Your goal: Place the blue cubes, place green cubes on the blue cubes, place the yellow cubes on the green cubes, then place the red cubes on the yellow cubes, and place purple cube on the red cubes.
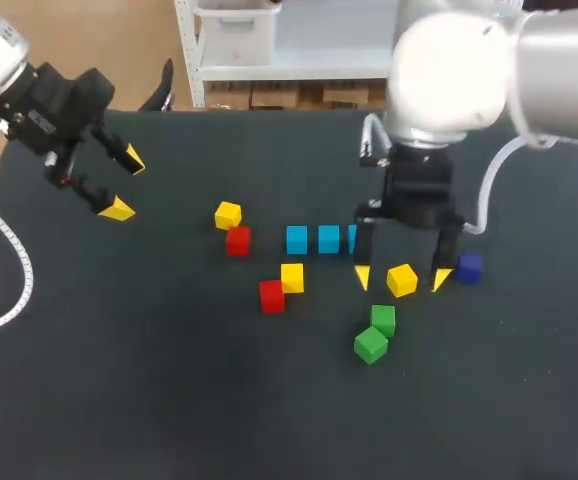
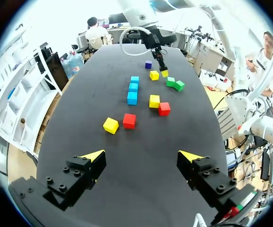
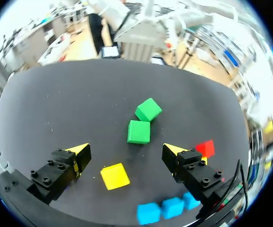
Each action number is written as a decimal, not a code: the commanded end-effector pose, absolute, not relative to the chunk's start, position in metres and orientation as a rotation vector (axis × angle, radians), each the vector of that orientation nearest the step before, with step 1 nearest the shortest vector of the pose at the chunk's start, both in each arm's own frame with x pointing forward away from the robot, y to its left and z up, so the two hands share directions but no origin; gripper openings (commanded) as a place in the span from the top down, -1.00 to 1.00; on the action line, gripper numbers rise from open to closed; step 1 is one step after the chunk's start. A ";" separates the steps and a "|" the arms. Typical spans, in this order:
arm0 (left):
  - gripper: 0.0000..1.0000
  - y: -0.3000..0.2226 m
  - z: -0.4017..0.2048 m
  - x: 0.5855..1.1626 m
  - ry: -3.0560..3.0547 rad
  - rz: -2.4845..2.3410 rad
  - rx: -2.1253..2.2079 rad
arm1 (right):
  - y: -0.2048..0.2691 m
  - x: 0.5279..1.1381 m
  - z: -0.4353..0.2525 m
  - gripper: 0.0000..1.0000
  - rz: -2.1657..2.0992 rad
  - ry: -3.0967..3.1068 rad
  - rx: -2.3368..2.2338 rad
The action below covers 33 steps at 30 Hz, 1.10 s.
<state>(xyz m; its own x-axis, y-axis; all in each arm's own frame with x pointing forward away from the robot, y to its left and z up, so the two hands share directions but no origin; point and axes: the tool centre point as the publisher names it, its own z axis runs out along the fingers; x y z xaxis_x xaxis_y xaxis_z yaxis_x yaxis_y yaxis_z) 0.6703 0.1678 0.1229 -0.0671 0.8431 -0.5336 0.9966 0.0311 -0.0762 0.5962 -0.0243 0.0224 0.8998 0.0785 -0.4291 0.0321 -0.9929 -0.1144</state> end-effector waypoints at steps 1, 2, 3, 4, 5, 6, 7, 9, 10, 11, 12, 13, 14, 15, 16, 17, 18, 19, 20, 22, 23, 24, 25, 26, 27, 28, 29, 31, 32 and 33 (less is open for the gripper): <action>-1.00 0.169 0.122 0.670 1.969 -0.623 1.871 | -0.016 0.584 0.013 -1.00 0.486 -0.554 -2.998; -1.00 0.169 0.122 0.670 1.969 -0.623 1.871 | -0.016 0.582 0.013 -1.00 0.495 -0.550 -2.989; -1.00 0.169 0.122 0.670 1.969 -0.623 1.871 | -0.015 0.580 0.012 -1.00 0.511 -0.546 -2.984; -1.00 0.169 0.122 0.670 1.969 -0.623 1.871 | -0.013 0.578 0.011 -1.00 0.518 -0.540 -2.984; -1.00 0.169 0.122 0.670 1.969 -0.623 1.871 | -0.012 0.577 0.010 -1.00 0.523 -0.528 -2.982; -1.00 0.169 0.122 0.670 1.969 -0.623 1.871 | -0.011 0.576 0.009 -1.00 0.534 -0.511 -2.976; -1.00 0.169 0.122 0.670 1.969 -0.623 1.871 | -0.010 0.575 0.008 -1.00 0.544 -0.497 -2.972; -1.00 0.169 0.122 0.670 1.969 -0.623 1.871 | -0.008 0.573 0.006 -1.00 0.553 -0.445 -2.976; -1.00 0.169 0.122 0.670 1.969 -0.623 1.871 | -0.007 0.572 0.005 -1.00 0.566 -0.417 -2.976; -1.00 0.169 0.122 0.670 1.969 -0.623 1.871 | -0.006 0.572 0.005 -1.00 0.577 -0.377 -2.971; -1.00 0.169 0.122 0.670 1.969 -0.623 1.871 | -0.004 0.572 0.004 -1.00 0.589 -0.352 -2.971; -1.00 0.169 0.122 0.670 1.969 -0.623 1.871 | -0.003 0.571 0.003 -1.00 0.591 -0.319 -2.973; -1.00 0.169 0.122 0.670 1.969 -0.623 1.871 | -0.003 0.571 0.001 -1.00 0.605 -0.279 -2.973; -1.00 0.169 0.122 0.670 1.969 -0.623 1.871 | -0.002 0.571 -0.001 -1.00 0.614 -0.253 -2.975; -1.00 0.169 0.122 0.670 1.969 -0.623 1.871 | -0.002 0.571 -0.003 -1.00 0.623 -0.219 -2.974; -1.00 0.169 0.122 0.670 1.969 -0.623 1.871 | -0.002 0.571 -0.004 -1.00 0.636 -0.195 -2.968; -1.00 0.169 0.122 0.670 1.969 -0.623 1.871 | -0.002 0.572 -0.005 -1.00 0.639 -0.179 -2.965; -1.00 0.169 0.122 0.670 1.969 -0.623 1.871 | -0.002 0.572 -0.006 -1.00 0.640 -0.160 -2.963; -1.00 0.169 0.122 0.670 1.969 -0.623 1.871 | -0.001 0.573 -0.007 -1.00 0.645 -0.137 -2.963; -1.00 0.169 0.122 0.670 1.969 -0.623 1.871 | 0.000 0.577 -0.009 -1.00 0.644 -0.085 -2.965; -1.00 0.169 0.122 0.670 1.969 -0.623 1.871 | 0.001 0.579 -0.010 -1.00 0.643 -0.048 -2.969; -1.00 0.169 0.122 0.670 1.969 -0.623 1.871 | 0.001 0.581 -0.011 -1.00 0.641 -0.034 -2.971; -1.00 0.169 0.122 0.670 1.969 -0.623 1.871 | 0.001 0.582 -0.011 -1.00 0.640 -0.018 -2.972; -1.00 0.169 0.122 0.670 1.969 -0.623 1.871 | 0.002 0.583 -0.011 -1.00 0.639 -0.006 -2.973; -1.00 0.169 0.122 0.670 1.969 -0.623 1.871 | 0.002 0.584 -0.011 -1.00 0.639 0.008 -2.975; -1.00 0.169 0.122 0.670 1.969 -0.623 1.871 | 0.002 0.585 -0.011 -1.00 0.642 0.017 -2.975; -1.00 0.169 0.122 0.670 1.969 -0.623 1.871 | 0.002 0.585 -0.011 -1.00 0.644 0.026 -2.979; -1.00 0.169 0.122 0.670 1.969 -0.623 1.871 | 0.002 0.585 -0.011 -1.00 0.648 0.039 -2.987; -1.00 0.169 0.122 0.670 1.969 -0.623 1.871 | 0.002 0.585 -0.010 -1.00 0.651 0.046 -2.993; -1.00 0.169 0.122 0.670 1.969 -0.623 1.871 | 0.002 0.584 -0.010 -1.00 0.656 0.056 -3.000</action>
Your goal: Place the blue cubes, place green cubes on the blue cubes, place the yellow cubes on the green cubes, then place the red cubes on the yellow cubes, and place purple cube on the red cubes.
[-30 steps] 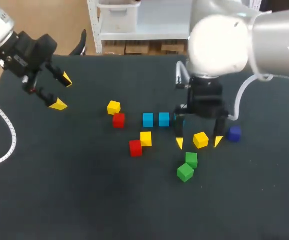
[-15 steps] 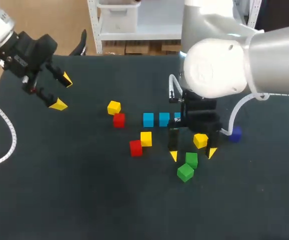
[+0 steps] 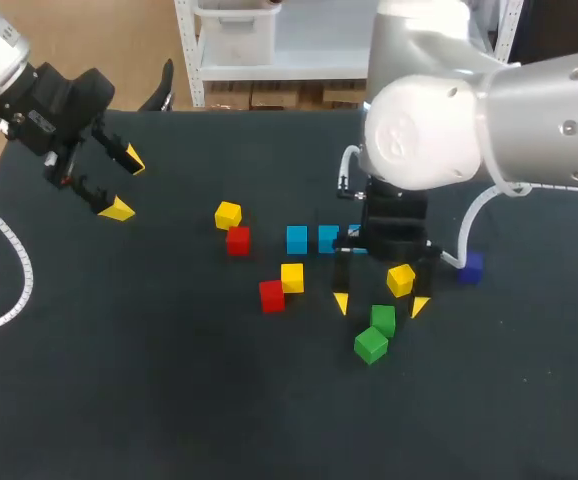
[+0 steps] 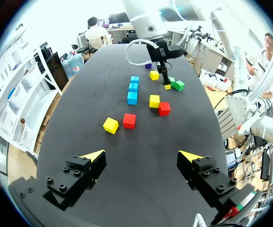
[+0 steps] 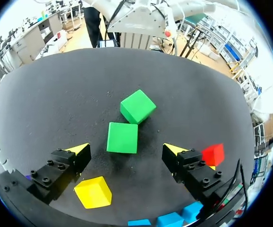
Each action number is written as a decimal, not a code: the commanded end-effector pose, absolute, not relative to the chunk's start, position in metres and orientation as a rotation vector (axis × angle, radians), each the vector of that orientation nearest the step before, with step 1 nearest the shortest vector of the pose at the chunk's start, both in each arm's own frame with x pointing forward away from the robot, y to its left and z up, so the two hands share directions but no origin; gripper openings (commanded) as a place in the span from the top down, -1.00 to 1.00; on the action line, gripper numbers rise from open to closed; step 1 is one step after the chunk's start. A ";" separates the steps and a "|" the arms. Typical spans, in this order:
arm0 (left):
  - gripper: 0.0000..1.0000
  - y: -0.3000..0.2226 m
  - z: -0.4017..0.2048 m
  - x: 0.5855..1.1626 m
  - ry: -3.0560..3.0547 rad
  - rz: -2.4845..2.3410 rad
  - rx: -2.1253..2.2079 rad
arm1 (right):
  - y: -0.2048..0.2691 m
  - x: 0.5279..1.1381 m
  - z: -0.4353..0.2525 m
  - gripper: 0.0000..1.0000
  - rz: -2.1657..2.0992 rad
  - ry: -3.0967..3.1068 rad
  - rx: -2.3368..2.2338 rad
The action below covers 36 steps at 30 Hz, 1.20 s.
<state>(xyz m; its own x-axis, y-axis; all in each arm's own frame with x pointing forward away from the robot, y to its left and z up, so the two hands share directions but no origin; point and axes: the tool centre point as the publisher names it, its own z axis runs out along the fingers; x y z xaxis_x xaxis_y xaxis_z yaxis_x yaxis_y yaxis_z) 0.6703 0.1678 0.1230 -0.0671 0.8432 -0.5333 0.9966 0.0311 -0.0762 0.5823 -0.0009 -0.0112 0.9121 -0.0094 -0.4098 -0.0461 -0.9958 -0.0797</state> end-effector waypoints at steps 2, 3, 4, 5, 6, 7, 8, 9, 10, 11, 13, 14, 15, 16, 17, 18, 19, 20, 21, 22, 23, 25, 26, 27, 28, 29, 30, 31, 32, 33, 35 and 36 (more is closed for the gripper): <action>-1.00 0.169 0.122 0.670 1.969 -0.623 1.871 | 0.002 0.584 -0.010 -1.00 0.668 0.077 -3.009; -1.00 0.169 0.122 0.670 1.969 -0.623 1.871 | 0.001 0.583 -0.010 -1.00 0.674 0.088 -3.013; -1.00 0.169 0.122 0.670 1.969 -0.623 1.871 | 0.000 0.583 -0.009 -1.00 0.679 0.096 -3.015; -1.00 0.169 0.122 0.670 1.969 -0.623 1.871 | -0.001 0.582 -0.009 -1.00 0.689 0.103 -3.014; -1.00 0.169 0.122 0.670 1.969 -0.623 1.871 | -0.002 0.582 -0.008 -1.00 0.698 0.107 -3.013; -1.00 0.169 0.122 0.670 1.969 -0.623 1.871 | -0.002 0.581 -0.008 -1.00 0.703 0.112 -3.014; -1.00 0.169 0.122 0.670 1.969 -0.623 1.871 | -0.003 0.581 -0.008 -1.00 0.707 0.116 -3.016; -1.00 0.169 0.122 0.670 1.969 -0.623 1.871 | -0.003 0.580 -0.008 -1.00 0.712 0.121 -3.019; -1.00 0.169 0.122 0.670 1.969 -0.623 1.871 | -0.004 0.580 -0.008 -0.74 0.714 0.126 -3.021; -1.00 0.169 0.122 0.670 1.969 -0.623 1.871 | -0.004 0.579 -0.008 -0.41 0.719 0.132 -3.022; -1.00 0.169 0.122 0.670 1.969 -0.623 1.871 | -0.005 0.579 -0.008 -0.51 0.727 0.149 -3.024; -1.00 0.169 0.122 0.670 1.969 -0.623 1.871 | -0.006 0.578 -0.008 -0.58 0.733 0.158 -3.022; -1.00 0.169 0.122 0.670 1.969 -0.623 1.871 | -0.007 0.578 -0.009 -0.72 0.738 0.167 -3.022; -1.00 0.169 0.122 0.670 1.969 -0.623 1.871 | -0.007 0.577 -0.009 -0.76 0.743 0.177 -3.022; -1.00 0.169 0.122 0.670 1.969 -0.623 1.871 | -0.008 0.577 -0.010 -0.78 0.748 0.186 -3.022; -1.00 0.169 0.122 0.670 1.969 -0.623 1.871 | -0.008 0.577 -0.010 -0.76 0.750 0.191 -3.021; -1.00 0.169 0.122 0.670 1.969 -0.623 1.871 | -0.008 0.577 -0.010 -0.62 0.757 0.201 -3.021; -1.00 0.169 0.122 0.670 1.969 -0.623 1.871 | -0.008 0.576 -0.010 -0.47 0.762 0.206 -3.020; -1.00 0.169 0.122 0.670 1.969 -0.623 1.871 | -0.009 0.576 -0.011 -0.44 0.767 0.211 -3.018; -1.00 0.169 0.122 0.670 1.969 -0.623 1.871 | -0.009 0.576 -0.011 -0.44 0.772 0.216 -3.016; -1.00 0.169 0.122 0.670 1.969 -0.623 1.871 | -0.009 0.575 -0.011 -0.43 0.776 0.219 -3.016; -1.00 0.169 0.122 0.670 1.969 -0.623 1.871 | -0.009 0.574 -0.011 -0.37 0.782 0.223 -3.015; -1.00 0.169 0.122 0.670 1.969 -0.623 1.871 | -0.009 0.574 -0.011 -0.37 0.785 0.224 -3.014; -1.00 0.169 0.122 0.670 1.969 -0.623 1.871 | -0.009 0.574 -0.011 -0.34 0.789 0.227 -3.014; -1.00 0.169 0.122 0.670 1.969 -0.623 1.871 | -0.009 0.573 -0.011 -0.35 0.792 0.229 -3.013; -1.00 0.169 0.122 0.670 1.969 -0.623 1.871 | -0.008 0.573 -0.011 -0.31 0.793 0.230 -3.014; -1.00 0.169 0.122 0.670 1.969 -0.623 1.871 | -0.008 0.573 -0.011 -0.22 0.795 0.231 -3.014; -1.00 0.169 0.122 0.670 1.969 -0.623 1.871 | -0.008 0.572 -0.011 -0.18 0.796 0.232 -3.015; -1.00 0.169 0.122 0.670 1.969 -0.623 1.871 | -0.007 0.572 -0.011 -0.18 0.798 0.231 -3.016; -1.00 0.169 0.122 0.670 1.969 -0.623 1.871 | -0.007 0.572 -0.011 -0.15 0.798 0.230 -3.016; -1.00 0.169 0.122 0.670 1.969 -0.623 1.871 | -0.006 0.571 -0.011 -0.10 0.800 0.228 -3.018; -1.00 0.169 0.122 0.670 1.969 -0.623 1.871 | -0.005 0.571 -0.011 0.00 0.801 0.226 -3.019</action>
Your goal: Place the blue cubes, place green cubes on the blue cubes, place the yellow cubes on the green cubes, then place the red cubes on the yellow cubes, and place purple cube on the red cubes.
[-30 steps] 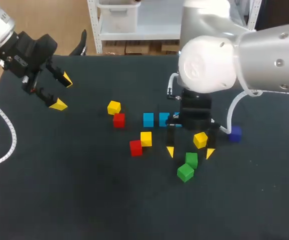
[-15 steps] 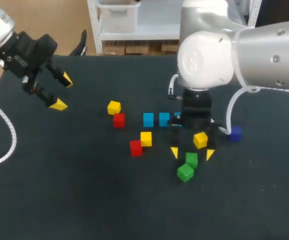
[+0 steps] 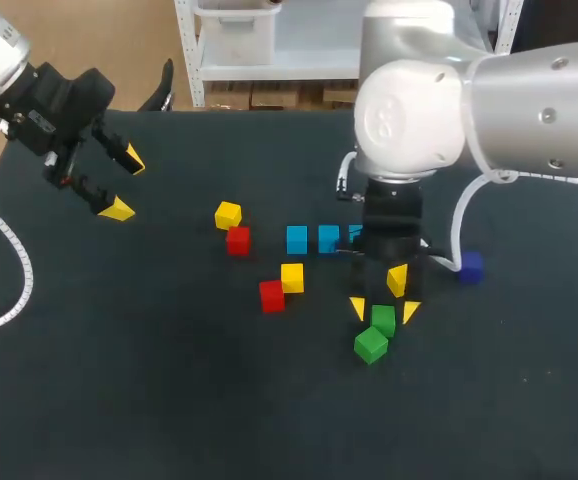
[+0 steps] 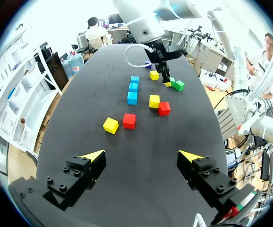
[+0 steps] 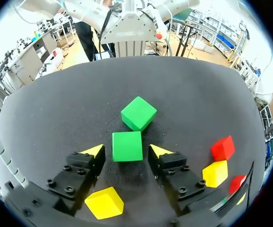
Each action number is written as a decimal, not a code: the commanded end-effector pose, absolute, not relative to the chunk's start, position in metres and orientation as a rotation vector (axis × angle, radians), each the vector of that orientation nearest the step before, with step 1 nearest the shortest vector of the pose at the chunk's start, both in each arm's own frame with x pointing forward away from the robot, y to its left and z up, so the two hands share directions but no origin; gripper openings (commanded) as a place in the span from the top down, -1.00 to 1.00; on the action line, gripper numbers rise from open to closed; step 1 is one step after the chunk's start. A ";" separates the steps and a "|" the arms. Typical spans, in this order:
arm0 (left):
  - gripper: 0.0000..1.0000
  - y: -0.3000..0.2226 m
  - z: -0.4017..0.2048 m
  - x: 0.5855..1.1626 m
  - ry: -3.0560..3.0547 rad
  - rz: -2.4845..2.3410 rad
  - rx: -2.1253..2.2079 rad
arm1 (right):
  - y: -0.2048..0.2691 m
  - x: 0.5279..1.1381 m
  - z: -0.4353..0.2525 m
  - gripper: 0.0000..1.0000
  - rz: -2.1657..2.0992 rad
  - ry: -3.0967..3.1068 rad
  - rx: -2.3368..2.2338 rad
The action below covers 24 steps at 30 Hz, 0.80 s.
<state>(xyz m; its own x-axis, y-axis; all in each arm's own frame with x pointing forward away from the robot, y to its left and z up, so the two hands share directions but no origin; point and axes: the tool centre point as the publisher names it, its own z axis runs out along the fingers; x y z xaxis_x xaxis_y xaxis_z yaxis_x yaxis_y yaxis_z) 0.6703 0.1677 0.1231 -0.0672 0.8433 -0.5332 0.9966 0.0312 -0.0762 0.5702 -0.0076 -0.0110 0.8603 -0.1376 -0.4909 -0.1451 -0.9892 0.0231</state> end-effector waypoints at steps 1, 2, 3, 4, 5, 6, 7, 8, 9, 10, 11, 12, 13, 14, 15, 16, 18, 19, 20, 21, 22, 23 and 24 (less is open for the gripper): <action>-1.00 0.169 0.122 0.670 1.969 -0.623 1.871 | -0.004 0.571 -0.011 0.01 0.801 0.224 -3.019; -1.00 0.169 0.122 0.670 1.969 -0.623 1.871 | -0.004 0.571 -0.011 0.03 0.802 0.221 -3.020; -1.00 0.169 0.122 0.670 1.969 -0.623 1.871 | -0.003 0.570 -0.012 0.04 0.803 0.219 -3.020; -1.00 0.169 0.122 0.670 1.969 -0.623 1.871 | -0.003 0.570 -0.012 0.06 0.804 0.217 -3.021; -1.00 0.169 0.122 0.670 1.969 -0.623 1.871 | -0.002 0.569 -0.012 0.06 0.805 0.215 -3.021; -1.00 0.169 0.122 0.670 1.969 -0.623 1.871 | -0.002 0.569 -0.012 0.09 0.805 0.214 -3.022; -1.00 0.169 0.122 0.670 1.969 -0.623 1.871 | -0.002 0.569 -0.012 0.14 0.805 0.213 -3.022; -1.00 0.169 0.122 0.670 1.969 -0.623 1.871 | -0.001 0.569 -0.012 0.23 0.805 0.211 -3.022; -1.00 0.169 0.122 0.670 1.969 -0.623 1.871 | -0.001 0.569 -0.012 0.31 0.807 0.210 -3.022; -1.00 0.169 0.122 0.670 1.969 -0.623 1.871 | -0.001 0.569 -0.012 0.68 0.807 0.212 -3.022; -1.00 0.169 0.122 0.670 1.969 -0.623 1.871 | -0.002 0.568 -0.011 0.94 0.807 0.217 -3.022; -1.00 0.169 0.122 0.670 1.969 -0.623 1.871 | -0.002 0.568 -0.011 1.00 0.807 0.222 -3.022; -1.00 0.169 0.122 0.670 1.969 -0.623 1.871 | -0.003 0.568 -0.010 1.00 0.807 0.232 -3.023; -1.00 0.169 0.122 0.670 1.969 -0.623 1.871 | -0.004 0.568 -0.009 1.00 0.806 0.241 -3.023; -1.00 0.169 0.122 0.670 1.969 -0.623 1.871 | -0.006 0.568 -0.008 1.00 0.806 0.257 -3.022; -1.00 0.169 0.122 0.670 1.969 -0.623 1.871 | -0.007 0.568 -0.007 1.00 0.805 0.278 -3.020; -1.00 0.169 0.122 0.670 1.969 -0.623 1.871 | -0.009 0.570 -0.003 1.00 0.807 0.337 -3.006; -1.00 0.169 0.122 0.670 1.969 -0.623 1.871 | -0.010 0.571 -0.001 1.00 0.803 0.380 -2.998; -1.00 0.169 0.122 0.670 1.969 -0.623 1.871 | -0.011 0.573 0.002 1.00 0.817 0.440 -2.975; -1.00 0.169 0.122 0.670 1.969 -0.623 1.871 | -0.011 0.574 0.005 1.00 0.846 0.525 -2.938; -1.00 0.169 0.122 0.670 1.969 -0.623 1.871 | -0.011 0.576 0.006 1.00 0.820 0.585 -2.928; -1.00 0.169 0.122 0.670 1.969 -0.623 1.871 | -0.010 0.578 0.008 1.00 0.805 0.646 -2.913; -1.00 0.169 0.122 0.670 1.969 -0.623 1.871 | -0.009 0.580 0.011 1.00 0.844 0.727 -2.855</action>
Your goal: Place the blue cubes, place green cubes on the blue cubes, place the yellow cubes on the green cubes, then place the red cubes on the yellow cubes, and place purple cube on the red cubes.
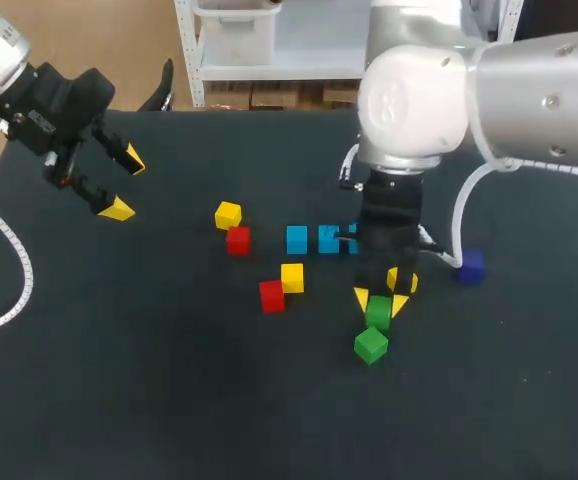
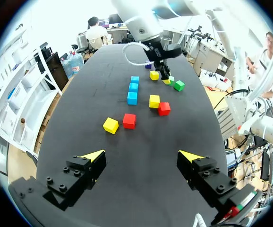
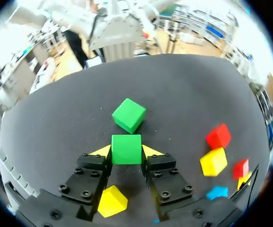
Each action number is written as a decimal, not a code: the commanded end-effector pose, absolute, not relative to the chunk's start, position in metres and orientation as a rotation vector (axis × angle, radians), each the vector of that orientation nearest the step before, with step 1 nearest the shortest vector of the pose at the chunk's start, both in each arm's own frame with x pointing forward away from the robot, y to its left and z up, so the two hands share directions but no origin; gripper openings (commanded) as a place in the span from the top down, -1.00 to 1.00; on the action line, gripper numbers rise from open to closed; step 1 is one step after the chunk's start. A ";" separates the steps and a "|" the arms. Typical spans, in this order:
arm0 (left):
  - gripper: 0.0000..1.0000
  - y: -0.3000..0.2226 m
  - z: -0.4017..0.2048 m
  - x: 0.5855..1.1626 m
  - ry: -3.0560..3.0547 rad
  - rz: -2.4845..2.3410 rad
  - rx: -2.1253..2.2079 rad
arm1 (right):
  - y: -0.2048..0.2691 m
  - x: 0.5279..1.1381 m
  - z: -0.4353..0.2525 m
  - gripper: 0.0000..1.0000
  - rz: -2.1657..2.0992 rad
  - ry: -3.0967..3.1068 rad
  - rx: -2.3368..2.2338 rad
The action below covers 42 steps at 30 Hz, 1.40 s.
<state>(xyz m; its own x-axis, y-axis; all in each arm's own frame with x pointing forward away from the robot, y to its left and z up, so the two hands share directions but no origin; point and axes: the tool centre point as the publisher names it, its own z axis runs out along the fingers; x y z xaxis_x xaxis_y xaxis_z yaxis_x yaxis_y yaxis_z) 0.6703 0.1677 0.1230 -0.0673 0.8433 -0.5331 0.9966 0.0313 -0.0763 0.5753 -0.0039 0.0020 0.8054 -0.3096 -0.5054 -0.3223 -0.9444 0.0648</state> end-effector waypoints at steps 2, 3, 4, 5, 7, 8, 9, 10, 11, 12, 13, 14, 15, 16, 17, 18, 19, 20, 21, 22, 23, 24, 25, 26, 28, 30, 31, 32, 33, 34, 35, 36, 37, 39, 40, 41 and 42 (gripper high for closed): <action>-1.00 0.169 0.122 0.670 1.969 -0.623 1.871 | -0.007 0.582 0.015 1.00 0.775 0.838 -2.820; -1.00 0.169 0.122 0.670 1.969 -0.623 1.871 | -0.003 0.584 0.018 1.00 0.800 0.897 -2.768; -1.00 0.169 0.122 0.670 1.969 -0.623 1.871 | -0.001 0.585 0.020 1.00 0.772 0.933 -2.746; -1.00 0.169 0.122 0.670 1.969 -0.623 1.871 | 0.002 0.587 0.021 1.00 0.745 1.000 -2.727; -1.00 0.169 0.122 0.670 1.969 -0.623 1.871 | 0.009 0.592 0.025 1.00 0.751 1.106 -2.646; -1.00 0.169 0.122 0.670 1.969 -0.623 1.871 | 0.012 0.594 0.025 1.00 0.699 1.160 -2.647; -1.00 0.169 0.122 0.670 1.969 -0.623 1.871 | 0.016 0.597 0.027 1.00 0.700 1.203 -2.612; -1.00 0.169 0.122 0.670 1.969 -0.623 1.871 | 0.019 0.601 0.029 1.00 0.670 1.262 -2.584; -1.00 0.169 0.122 0.670 1.969 -0.623 1.871 | 0.021 0.604 0.030 1.00 0.604 1.320 -2.585; -1.00 0.169 0.122 0.670 1.969 -0.623 1.871 | 0.023 0.607 0.032 1.00 0.608 1.360 -2.549; -1.00 0.169 0.122 0.670 1.969 -0.623 1.871 | 0.025 0.610 0.035 1.00 0.607 1.415 -2.514; -1.00 0.169 0.122 0.670 1.969 -0.623 1.871 | 0.027 0.613 0.037 1.00 0.560 1.473 -2.502; -1.00 0.169 0.122 0.670 1.969 -0.623 1.871 | 0.028 0.616 0.039 1.00 0.556 1.497 -2.478; -1.00 0.169 0.122 0.670 1.969 -0.623 1.871 | 0.030 0.619 0.042 1.00 0.554 1.544 -2.441; -1.00 0.169 0.122 0.670 1.969 -0.623 1.871 | 0.031 0.622 0.045 1.00 0.522 1.599 -2.415; -1.00 0.169 0.122 0.670 1.969 -0.623 1.871 | 0.032 0.625 0.047 1.00 0.506 1.635 -2.389; -1.00 0.169 0.122 0.670 1.969 -0.623 1.871 | 0.033 0.627 0.049 1.00 0.496 1.675 -2.357; -1.00 0.169 0.122 0.670 1.969 -0.623 1.871 | 0.033 0.630 0.050 1.00 0.479 1.714 -2.328; -1.00 0.169 0.122 0.670 1.969 -0.623 1.871 | 0.034 0.632 0.052 1.00 0.476 1.737 -2.296; -1.00 0.169 0.122 0.670 1.969 -0.623 1.871 | 0.034 0.634 0.054 1.00 0.471 1.768 -2.263; -1.00 0.169 0.122 0.670 1.969 -0.623 1.871 | 0.034 0.636 0.055 1.00 0.459 1.799 -2.232; -1.00 0.169 0.122 0.670 1.969 -0.623 1.871 | 0.034 0.638 0.055 1.00 0.452 1.827 -2.196; -1.00 0.169 0.122 0.670 1.969 -0.623 1.871 | 0.033 0.640 0.055 1.00 0.448 1.854 -2.159; -1.00 0.169 0.122 0.670 1.969 -0.623 1.871 | 0.032 0.642 0.054 1.00 0.446 1.887 -2.121; -1.00 0.169 0.122 0.670 1.969 -0.623 1.871 | 0.030 0.647 0.050 1.00 0.471 1.939 -2.025; -1.00 0.169 0.122 0.670 1.969 -0.623 1.871 | 0.027 0.651 0.046 1.00 0.471 1.971 -1.941; -1.00 0.169 0.122 0.670 1.969 -0.623 1.871 | 0.026 0.653 0.044 1.00 0.478 1.982 -1.901; -1.00 0.169 0.122 0.670 1.969 -0.623 1.871 | 0.025 0.655 0.043 1.00 0.482 1.988 -1.870; -1.00 0.169 0.122 0.670 1.969 -0.623 1.871 | 0.023 0.658 0.042 1.00 0.467 2.003 -1.834; -1.00 0.169 0.122 0.670 1.969 -0.623 1.871 | 0.022 0.660 0.041 1.00 0.466 2.004 -1.807; -1.00 0.169 0.122 0.670 1.969 -0.623 1.871 | 0.021 0.662 0.039 1.00 0.465 2.011 -1.779; -1.00 0.169 0.122 0.670 1.969 -0.623 1.871 | 0.019 0.664 0.038 1.00 0.465 2.013 -1.754; -1.00 0.169 0.122 0.670 1.969 -0.623 1.871 | 0.019 0.666 0.037 1.00 0.461 2.016 -1.745; -1.00 0.169 0.122 0.670 1.969 -0.623 1.871 | 0.018 0.669 0.036 1.00 0.458 2.020 -1.717; -1.00 0.169 0.122 0.670 1.969 -0.623 1.871 | 0.019 0.671 0.036 1.00 0.453 2.020 -1.717; -1.00 0.169 0.122 0.670 1.969 -0.623 1.871 | 0.019 0.672 0.035 1.00 0.443 2.025 -1.708; -1.00 0.169 0.122 0.670 1.969 -0.623 1.871 | 0.019 0.673 0.035 1.00 0.444 2.024 -1.707</action>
<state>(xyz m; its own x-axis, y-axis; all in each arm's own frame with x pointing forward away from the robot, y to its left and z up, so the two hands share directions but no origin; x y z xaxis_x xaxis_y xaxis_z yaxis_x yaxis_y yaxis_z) 0.6703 0.1677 0.1231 -0.0672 0.8433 -0.5332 0.9966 0.0313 -0.0762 0.6799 0.0231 0.0381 -0.1195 -0.8490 -0.5147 -0.9927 0.1094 0.0501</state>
